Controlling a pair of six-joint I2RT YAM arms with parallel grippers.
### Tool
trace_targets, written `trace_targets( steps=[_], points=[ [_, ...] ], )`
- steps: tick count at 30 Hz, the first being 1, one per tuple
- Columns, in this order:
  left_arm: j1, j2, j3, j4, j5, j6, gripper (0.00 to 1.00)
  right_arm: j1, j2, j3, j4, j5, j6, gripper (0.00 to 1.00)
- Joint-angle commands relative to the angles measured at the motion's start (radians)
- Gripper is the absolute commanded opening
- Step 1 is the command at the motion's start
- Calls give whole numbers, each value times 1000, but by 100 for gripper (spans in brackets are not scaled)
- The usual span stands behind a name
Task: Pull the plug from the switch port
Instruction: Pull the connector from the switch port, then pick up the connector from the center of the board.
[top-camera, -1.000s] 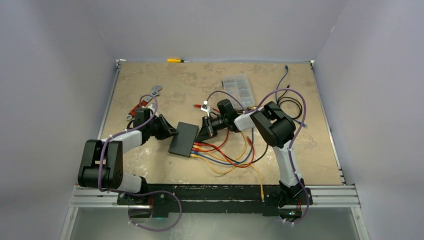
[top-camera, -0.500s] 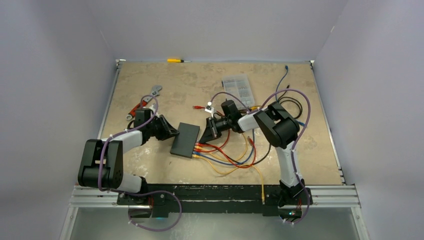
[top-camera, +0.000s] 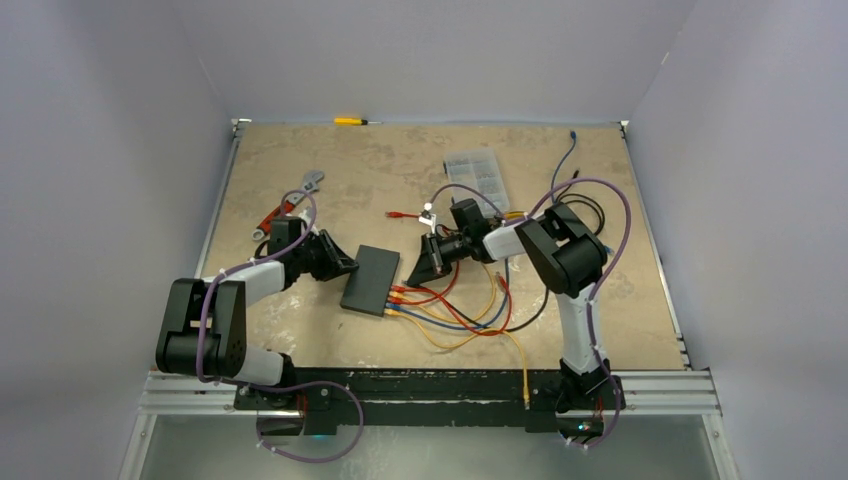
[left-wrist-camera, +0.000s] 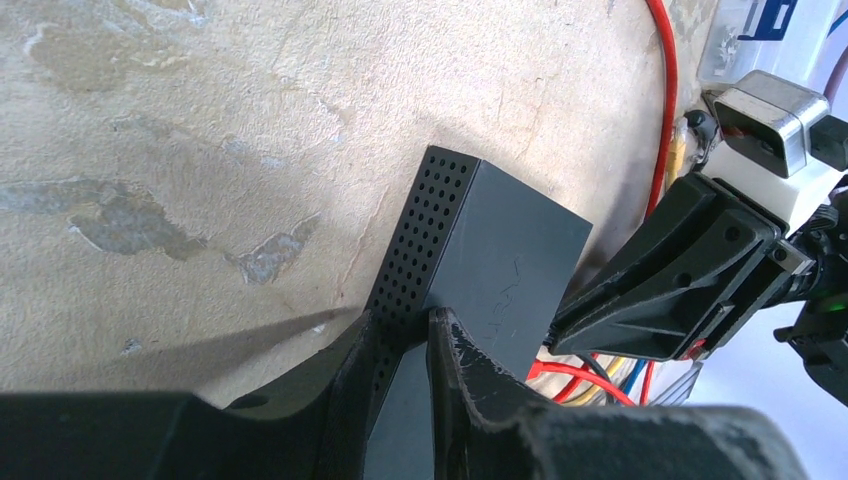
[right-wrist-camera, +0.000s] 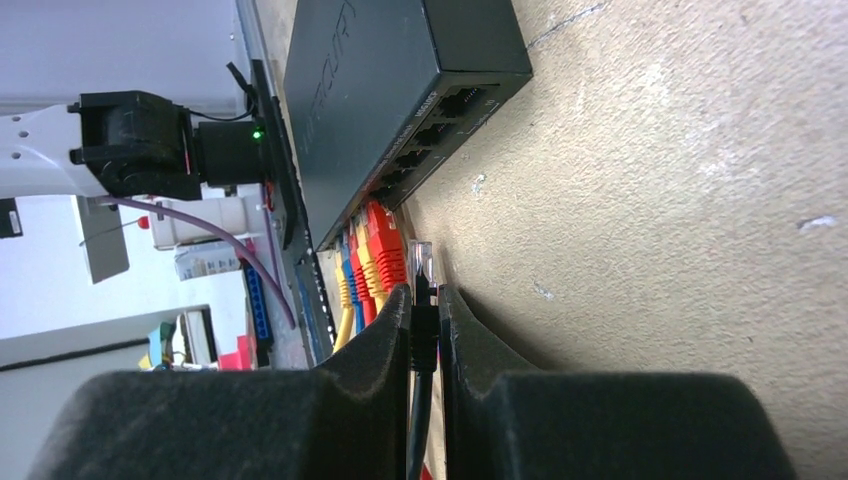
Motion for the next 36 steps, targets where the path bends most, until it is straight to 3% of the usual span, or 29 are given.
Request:
trace_targets(
  steps=[1,11,18,25,30,36],
  points=[
    [15,38,-49,-129,-154,62,24,-3,-31,32,-126,166,-78,0],
    [15,41,-51,-118,-137,63,28,-3,-159,138,-277,490,-170,1],
    [15,30,-51,-107,-122,65,35,6,-221,151,-377,619,-233,36],
    [15,33,-48,-101,-114,67,38,21,-314,131,-468,699,-285,53],
    [15,38,-50,-95,-114,65,38,45,-341,128,-534,770,-306,54],
    [15,38,-51,-93,-113,65,38,69,-328,122,-563,787,-311,47]
  ],
)
